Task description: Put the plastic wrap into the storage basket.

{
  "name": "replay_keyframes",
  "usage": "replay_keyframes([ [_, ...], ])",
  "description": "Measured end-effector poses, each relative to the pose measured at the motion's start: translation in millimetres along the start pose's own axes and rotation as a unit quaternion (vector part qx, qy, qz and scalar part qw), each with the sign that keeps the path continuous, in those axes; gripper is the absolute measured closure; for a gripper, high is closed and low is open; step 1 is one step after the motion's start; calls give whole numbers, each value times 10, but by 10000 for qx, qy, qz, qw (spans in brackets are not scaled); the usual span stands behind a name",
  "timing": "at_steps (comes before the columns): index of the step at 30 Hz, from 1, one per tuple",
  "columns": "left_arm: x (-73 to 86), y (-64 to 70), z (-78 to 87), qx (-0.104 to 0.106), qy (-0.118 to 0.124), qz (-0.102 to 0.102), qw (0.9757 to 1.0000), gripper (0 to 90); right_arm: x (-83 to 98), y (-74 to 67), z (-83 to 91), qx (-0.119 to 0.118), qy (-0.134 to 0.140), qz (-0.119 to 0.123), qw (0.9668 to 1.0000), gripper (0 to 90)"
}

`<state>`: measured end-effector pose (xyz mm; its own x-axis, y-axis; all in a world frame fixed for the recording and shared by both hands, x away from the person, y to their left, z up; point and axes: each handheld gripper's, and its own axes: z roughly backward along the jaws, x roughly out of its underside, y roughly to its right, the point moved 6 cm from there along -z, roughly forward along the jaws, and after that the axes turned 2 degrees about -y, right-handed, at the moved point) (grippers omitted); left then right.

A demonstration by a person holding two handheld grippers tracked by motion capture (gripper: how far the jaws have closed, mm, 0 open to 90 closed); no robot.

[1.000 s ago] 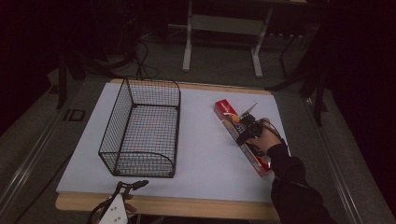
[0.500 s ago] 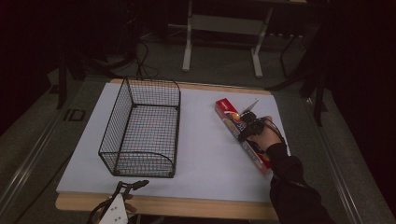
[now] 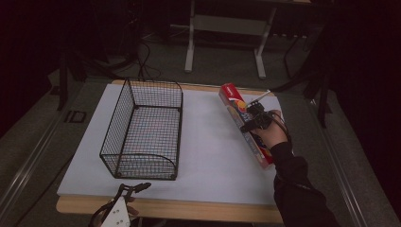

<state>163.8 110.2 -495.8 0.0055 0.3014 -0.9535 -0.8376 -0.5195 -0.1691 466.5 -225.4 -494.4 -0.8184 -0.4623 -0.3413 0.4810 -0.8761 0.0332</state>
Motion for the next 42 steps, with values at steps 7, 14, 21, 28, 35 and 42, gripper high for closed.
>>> replay_keyframes([
  [7, 0, 0, 0, -7, 0, -5, 10000, 13, -132, -177, 133, -98, 264, 111, 9995, 399],
  [14, 0, -2, -1, -11, -2, -4, 10000, 13, -276, -364, 230, -155, 436, 145, 9988, 399],
  [21, -1, -5, 0, -29, 4, 2, 10000, 13, -398, -535, 324, -195, 581, 232, 9979, 399],
  [28, 1, -4, 2, -35, -10, -3, 10000, 13, -557, -790, 425, -203, 772, 397, 9960, 400],
  [35, -1, -4, 5, -29, -2, 2, 10000, 13, -688, -1007, 511, -255, 913, 526, 9941, 399],
  [42, -3, -7, 9, -45, 0, -10, 10000, 13, -820, -1211, 604, -261, 1036, 670, 9920, 399],
])
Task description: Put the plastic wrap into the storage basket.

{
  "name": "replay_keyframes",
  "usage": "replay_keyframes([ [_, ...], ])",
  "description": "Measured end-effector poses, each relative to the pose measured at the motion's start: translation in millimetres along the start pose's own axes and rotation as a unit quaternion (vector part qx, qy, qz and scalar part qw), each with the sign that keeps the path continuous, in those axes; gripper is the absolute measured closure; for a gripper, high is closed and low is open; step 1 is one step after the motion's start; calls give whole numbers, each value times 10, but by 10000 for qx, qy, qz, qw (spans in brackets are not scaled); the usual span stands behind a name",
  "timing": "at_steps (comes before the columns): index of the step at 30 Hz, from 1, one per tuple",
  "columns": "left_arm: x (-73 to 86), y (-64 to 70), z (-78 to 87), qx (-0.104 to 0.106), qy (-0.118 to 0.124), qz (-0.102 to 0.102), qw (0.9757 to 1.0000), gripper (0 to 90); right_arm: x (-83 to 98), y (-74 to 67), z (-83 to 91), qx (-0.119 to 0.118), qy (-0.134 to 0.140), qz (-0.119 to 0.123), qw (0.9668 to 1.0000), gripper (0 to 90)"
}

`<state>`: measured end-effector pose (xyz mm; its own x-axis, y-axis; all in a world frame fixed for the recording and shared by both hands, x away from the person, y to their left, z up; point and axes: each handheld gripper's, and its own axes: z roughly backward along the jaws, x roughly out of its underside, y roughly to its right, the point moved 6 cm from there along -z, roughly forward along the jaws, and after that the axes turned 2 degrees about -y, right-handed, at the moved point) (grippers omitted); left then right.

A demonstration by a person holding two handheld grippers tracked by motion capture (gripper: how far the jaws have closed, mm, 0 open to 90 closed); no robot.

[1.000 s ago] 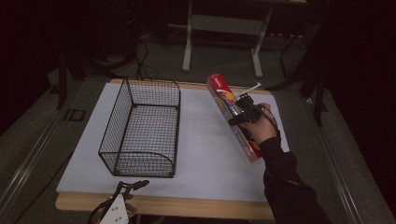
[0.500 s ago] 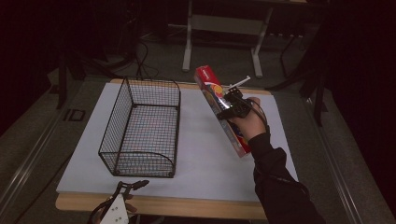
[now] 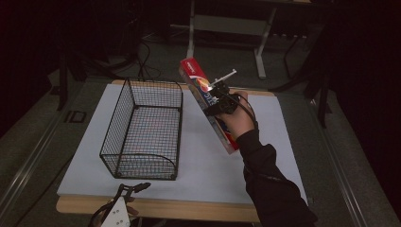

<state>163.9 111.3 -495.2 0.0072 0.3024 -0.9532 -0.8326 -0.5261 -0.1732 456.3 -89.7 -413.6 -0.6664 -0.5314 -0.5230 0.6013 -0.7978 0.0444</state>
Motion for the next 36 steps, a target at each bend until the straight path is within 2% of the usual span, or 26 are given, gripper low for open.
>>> replay_keyframes([
  [15, -4, 6, 7, 6, 11, -11, 10000, 13, -392, -523, 5, -226, 282, 267, 9990, 400],
  [21, -6, 8, 11, 12, 9, -28, 10000, 13, -537, -753, -63, -399, 398, 235, 9981, 400],
  [29, -9, 15, 24, 21, 40, -25, 10000, 13, -684, -1087, -157, -531, 489, 313, 9969, 400],
  [32, -8, 17, 25, 22, 36, -27, 10000, 13, -724, -1159, -178, -585, 511, 292, 9965, 400],
  [33, -10, 20, 26, 26, 43, -35, 10000, 13, -784, -1256, -199, -568, 568, 315, 9963, 400],
  [36, -7, 22, 25, 30, 28, -42, 10000, 13, -844, -1358, -221, -626, 640, 271, 9956, 400],
])
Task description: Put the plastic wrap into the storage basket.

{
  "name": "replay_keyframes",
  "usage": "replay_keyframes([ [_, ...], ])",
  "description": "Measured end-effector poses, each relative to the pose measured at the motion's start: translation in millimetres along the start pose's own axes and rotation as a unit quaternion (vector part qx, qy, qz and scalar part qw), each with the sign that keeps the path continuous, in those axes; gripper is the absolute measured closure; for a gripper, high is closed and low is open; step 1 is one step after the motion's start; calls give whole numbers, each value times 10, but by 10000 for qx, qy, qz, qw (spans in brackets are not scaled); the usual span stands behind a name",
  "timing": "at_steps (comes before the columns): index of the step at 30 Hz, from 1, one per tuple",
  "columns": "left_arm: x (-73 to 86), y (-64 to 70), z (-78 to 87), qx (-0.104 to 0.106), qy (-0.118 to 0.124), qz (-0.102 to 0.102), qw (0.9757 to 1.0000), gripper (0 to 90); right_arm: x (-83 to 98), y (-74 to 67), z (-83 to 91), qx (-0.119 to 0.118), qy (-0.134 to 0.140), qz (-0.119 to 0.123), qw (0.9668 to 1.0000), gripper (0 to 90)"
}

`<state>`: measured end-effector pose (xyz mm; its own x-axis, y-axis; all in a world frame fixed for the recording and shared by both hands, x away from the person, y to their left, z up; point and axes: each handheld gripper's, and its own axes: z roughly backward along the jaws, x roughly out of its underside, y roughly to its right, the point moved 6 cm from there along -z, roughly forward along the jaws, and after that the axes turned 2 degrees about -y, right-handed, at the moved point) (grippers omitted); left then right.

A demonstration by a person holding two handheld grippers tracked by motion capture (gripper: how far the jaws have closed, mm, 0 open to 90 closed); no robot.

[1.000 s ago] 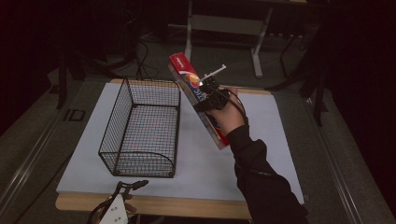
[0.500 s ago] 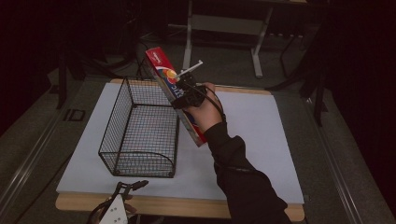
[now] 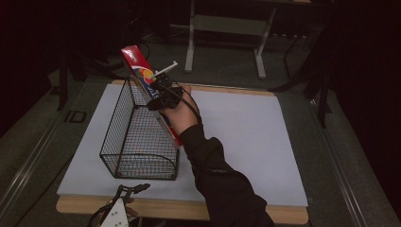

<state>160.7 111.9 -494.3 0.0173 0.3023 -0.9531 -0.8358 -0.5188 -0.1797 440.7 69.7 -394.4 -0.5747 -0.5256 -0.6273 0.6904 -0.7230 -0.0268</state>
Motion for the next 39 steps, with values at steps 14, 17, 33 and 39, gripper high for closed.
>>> replay_keyframes([
  [14, 0, -3, 20, 16, 26, 5, 10000, 13, -21, -331, -351, -177, 154, -52, 9997, 399],
  [17, -2, 3, 22, 37, 37, 5, 10000, 13, 24, -362, -425, -129, 154, -37, 9998, 399],
  [33, -6, 14, 18, 92, 64, 12, 9999, 13, 298, -402, -640, -78, 38, -13, 10000, 399],
  [39, -2, 22, 11, 93, 33, -2, 10000, 13, 353, -426, -651, -123, -22, -42, 9999, 394],
])
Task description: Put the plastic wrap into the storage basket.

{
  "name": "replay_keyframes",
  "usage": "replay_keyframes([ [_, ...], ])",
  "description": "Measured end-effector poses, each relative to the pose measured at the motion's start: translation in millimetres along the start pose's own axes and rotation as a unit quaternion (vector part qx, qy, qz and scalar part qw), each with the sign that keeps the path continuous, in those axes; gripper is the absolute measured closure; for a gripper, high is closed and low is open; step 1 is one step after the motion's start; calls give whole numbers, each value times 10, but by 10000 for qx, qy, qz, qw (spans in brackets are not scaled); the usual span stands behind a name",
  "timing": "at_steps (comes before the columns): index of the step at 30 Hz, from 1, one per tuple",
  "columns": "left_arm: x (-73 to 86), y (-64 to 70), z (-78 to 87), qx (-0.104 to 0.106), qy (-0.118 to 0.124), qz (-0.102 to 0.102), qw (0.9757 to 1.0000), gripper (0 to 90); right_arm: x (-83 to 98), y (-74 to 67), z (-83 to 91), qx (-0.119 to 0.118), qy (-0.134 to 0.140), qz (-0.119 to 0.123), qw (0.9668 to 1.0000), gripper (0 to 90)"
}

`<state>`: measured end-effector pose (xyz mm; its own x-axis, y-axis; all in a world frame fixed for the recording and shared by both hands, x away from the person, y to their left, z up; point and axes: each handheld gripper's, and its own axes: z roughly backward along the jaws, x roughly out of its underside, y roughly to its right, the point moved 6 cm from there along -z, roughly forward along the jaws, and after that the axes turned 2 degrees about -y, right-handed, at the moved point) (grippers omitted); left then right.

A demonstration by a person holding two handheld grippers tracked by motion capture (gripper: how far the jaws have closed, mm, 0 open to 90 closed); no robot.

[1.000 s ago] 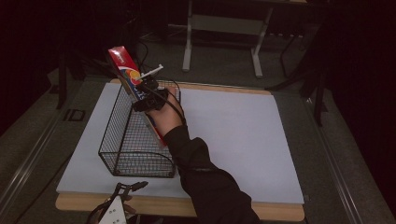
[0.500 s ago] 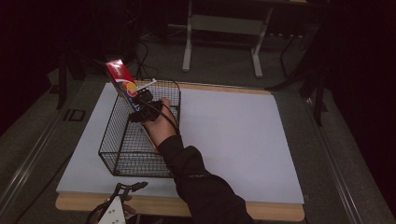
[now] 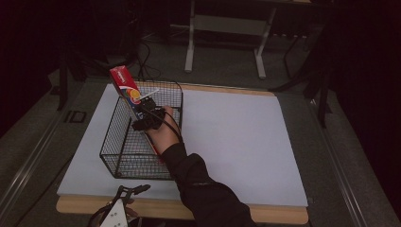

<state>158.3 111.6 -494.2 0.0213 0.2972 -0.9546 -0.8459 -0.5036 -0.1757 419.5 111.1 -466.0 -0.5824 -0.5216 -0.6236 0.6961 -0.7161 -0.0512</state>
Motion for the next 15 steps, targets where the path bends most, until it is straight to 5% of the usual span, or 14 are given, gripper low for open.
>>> replay_keyframes([
  [2, 2, 2, -2, 8, -6, -6, 10000, 13, 50, 5, -19, 86, -131, 143, 9998, 391],
  [11, 6, 3, -12, 10, -39, -10, 10000, 13, 176, 5, -44, -57, -292, 74, 9995, 383],
  [15, 10, 6, -15, 23, -60, -24, 10000, 13, 276, 10, -114, -146, -595, 108, 9981, 376],
])
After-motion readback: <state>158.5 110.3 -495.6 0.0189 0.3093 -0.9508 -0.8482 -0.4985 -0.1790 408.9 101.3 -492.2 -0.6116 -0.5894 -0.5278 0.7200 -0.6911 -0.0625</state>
